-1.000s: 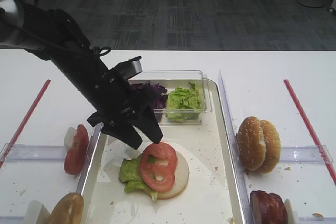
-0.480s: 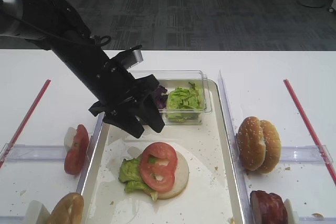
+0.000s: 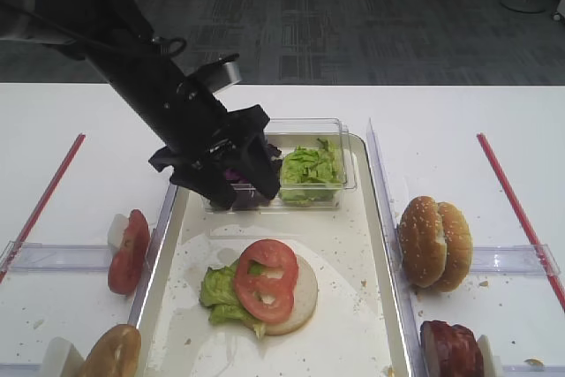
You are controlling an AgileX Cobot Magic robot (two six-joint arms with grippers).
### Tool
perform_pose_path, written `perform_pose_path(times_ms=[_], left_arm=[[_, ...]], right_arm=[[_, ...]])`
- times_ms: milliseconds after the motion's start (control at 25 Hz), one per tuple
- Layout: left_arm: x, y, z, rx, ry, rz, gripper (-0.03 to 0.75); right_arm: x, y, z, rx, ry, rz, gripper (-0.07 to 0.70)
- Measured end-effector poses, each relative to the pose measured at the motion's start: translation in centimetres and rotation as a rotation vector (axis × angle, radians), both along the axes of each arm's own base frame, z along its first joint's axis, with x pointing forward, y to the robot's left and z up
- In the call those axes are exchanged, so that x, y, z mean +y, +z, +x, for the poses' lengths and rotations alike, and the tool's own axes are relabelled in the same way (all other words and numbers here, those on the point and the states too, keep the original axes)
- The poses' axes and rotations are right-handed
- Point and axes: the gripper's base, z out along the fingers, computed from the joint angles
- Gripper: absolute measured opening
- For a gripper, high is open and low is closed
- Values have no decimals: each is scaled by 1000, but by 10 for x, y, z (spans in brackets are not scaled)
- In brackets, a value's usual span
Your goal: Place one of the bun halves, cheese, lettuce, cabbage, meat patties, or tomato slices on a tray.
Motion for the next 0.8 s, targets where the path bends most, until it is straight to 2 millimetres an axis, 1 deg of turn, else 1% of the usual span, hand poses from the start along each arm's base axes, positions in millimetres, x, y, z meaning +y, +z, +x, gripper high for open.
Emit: perform_pose_path(times_ms=[80,280,360,480,800], left_arm=[[2,10,4,-38,0,38,471],[15,30,14,-144,6,205,473],[21,34,17,-174,14,275,473],[29,36,21,-206,27,373,473],[49,34,27,-268,36,591,473]], right_arm=[[0,0,0,0,0,0,193],[0,0,0,0,0,0,193],[0,0,0,0,0,0,193],[0,0,0,0,0,0,193],[0,0,0,0,0,0,193]])
